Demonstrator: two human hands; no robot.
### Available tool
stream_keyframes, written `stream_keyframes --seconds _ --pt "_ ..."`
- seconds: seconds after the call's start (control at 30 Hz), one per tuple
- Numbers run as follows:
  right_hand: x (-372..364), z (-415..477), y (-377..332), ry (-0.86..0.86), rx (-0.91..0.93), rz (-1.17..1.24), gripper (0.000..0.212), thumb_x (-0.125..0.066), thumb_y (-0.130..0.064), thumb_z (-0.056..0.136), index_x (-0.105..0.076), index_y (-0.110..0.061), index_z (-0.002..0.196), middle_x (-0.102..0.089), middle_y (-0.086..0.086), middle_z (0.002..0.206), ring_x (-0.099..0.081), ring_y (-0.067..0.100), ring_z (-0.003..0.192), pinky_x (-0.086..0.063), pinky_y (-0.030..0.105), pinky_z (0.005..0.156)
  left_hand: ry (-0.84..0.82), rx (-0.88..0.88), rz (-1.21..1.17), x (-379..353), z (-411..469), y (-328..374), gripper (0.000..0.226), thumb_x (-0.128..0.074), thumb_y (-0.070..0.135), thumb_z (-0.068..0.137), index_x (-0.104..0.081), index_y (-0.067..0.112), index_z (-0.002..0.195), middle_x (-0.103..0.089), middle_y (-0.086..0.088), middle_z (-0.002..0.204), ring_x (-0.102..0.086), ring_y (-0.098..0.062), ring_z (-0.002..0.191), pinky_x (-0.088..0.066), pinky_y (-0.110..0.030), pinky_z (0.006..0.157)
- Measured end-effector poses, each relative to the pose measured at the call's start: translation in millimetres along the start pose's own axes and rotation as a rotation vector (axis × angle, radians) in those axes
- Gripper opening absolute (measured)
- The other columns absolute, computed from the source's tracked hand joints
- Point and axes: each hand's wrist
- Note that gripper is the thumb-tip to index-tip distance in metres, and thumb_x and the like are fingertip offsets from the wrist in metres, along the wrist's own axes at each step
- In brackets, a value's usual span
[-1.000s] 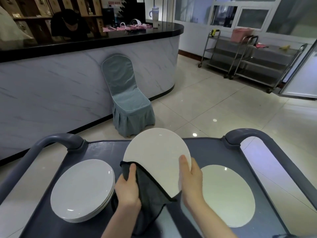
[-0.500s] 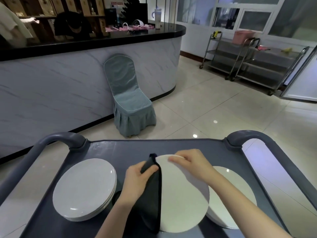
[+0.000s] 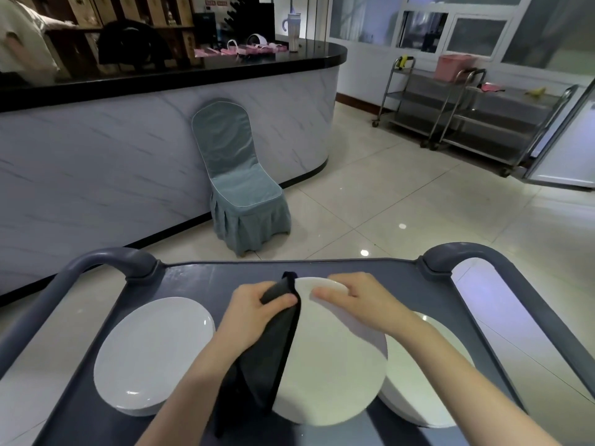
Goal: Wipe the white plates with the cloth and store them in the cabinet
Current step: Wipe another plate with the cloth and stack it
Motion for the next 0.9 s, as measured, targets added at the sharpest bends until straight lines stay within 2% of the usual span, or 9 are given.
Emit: stream_keyframes --seconds 0.17,0.33,0.4,0.47,0.6,0.67,0.77,0.83,0.9 --pt "-1 -2 0 0.211 -0.003 0.076 0.05 -0.062 -0.038 0.095 -0.036 -0.014 0.059 -0.03 -0.003 0.059 -0.028 0.01 0.058 -0.02 0.029 0.056 0.127 0.068 -0.164 -8 -6 -3 0.011 -0.068 0.019 0.09 -0.072 0.017 0.081 -0.072 0.01 0.069 -0.061 0.005 0.06 -0.045 -0.01 0.057" --pt "-47 -11 2 0.713 -0.307 0.759 0.05 -0.063 -0.03 0.094 -0.034 -0.015 0.056 -0.034 0.001 0.061 -0.032 0.016 0.061 -0.028 0.03 0.063 0.482 0.435 -0.667 -41 -19 -26 0.017 -0.066 0.031 0.092 -0.07 0.015 0.089 -0.074 -0.004 0.087 -0.068 -0.019 0.083 -0.056 -0.035 0.077" --pt "-75 -10 -6 0.933 -0.431 1.013 0.048 -0.059 -0.03 0.097 -0.047 -0.022 0.052 -0.047 -0.009 0.054 -0.043 0.013 0.054 -0.037 0.027 0.061 0.583 0.512 -0.707 -62 -24 -29 0.016 -0.066 0.033 0.092 -0.069 0.018 0.088 -0.071 -0.004 0.091 -0.066 -0.024 0.09 -0.055 -0.041 0.087" --pt "-90 -12 -10 0.996 -0.476 1.095 0.03 -0.054 -0.033 0.101 -0.068 -0.022 0.076 -0.067 -0.013 0.07 -0.062 0.008 0.066 -0.046 0.024 0.063 0.624 0.536 -0.718 -67 -27 -27 0.017 -0.065 0.033 0.092 -0.069 0.017 0.09 -0.071 -0.005 0.094 -0.066 -0.025 0.091 -0.054 -0.042 0.089" --pt "-83 -31 13 0.674 -0.332 0.664 0.013 -0.056 -0.033 0.099 -0.066 -0.026 0.101 -0.065 -0.011 0.082 -0.059 0.009 0.077 -0.046 0.019 0.069 0.544 0.498 -0.751 -36 -18 -25 0.019 -0.062 0.025 0.096 -0.067 0.007 0.099 -0.07 -0.008 0.094 -0.065 -0.024 0.086 -0.053 -0.033 0.075" --pt "-70 -43 31 0.538 -0.172 0.385 0.036 -0.065 -0.032 0.094 -0.058 -0.034 0.129 -0.066 -0.015 0.111 -0.06 -0.003 0.098 -0.045 0.011 0.084 0.499 0.474 -0.717 -17 -13 -24 0.02 -0.062 0.025 0.096 -0.067 0.006 0.097 -0.071 -0.01 0.094 -0.066 -0.026 0.086 -0.053 -0.032 0.072" --pt "-51 -51 53 0.406 0.3 -0.31 0.062 -0.065 -0.052 0.091 -0.048 -0.026 0.145 -0.036 -0.007 0.158 -0.032 0.009 0.146 -0.026 0.03 0.119 0.4 0.457 -0.654 2 -8 -19 0.019 -0.063 0.026 0.095 -0.068 0.008 0.092 -0.073 -0.012 0.094 -0.068 -0.027 0.087 -0.055 -0.033 0.072" --pt "-47 -50 59 0.251 0.549 -0.668 0.063 -0.056 -0.06 0.093 -0.05 -0.023 0.144 -0.036 0.0 0.159 -0.03 0.021 0.148 -0.024 0.045 0.12 0.347 0.454 -0.608 8 -4 -12 0.02 -0.062 0.025 0.095 -0.069 0.008 0.088 -0.075 -0.009 0.087 -0.069 -0.023 0.08 -0.054 -0.031 0.066" --pt "-49 -46 57 0.17 0.665 -0.821 0.049 -0.052 -0.043 0.098 -0.051 -0.023 0.143 -0.044 0.002 0.154 -0.04 0.025 0.142 -0.034 0.047 0.116 0.282 0.441 -0.541 9 -1 -6 0.021 -0.061 0.026 0.096 -0.069 0.009 0.085 -0.075 -0.004 0.076 -0.068 -0.019 0.073 -0.052 -0.029 0.061"
Point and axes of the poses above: each hand's wrist, its own z-axis towards the middle knuckle, its own x-axis out of the back of the hand, y = z × x
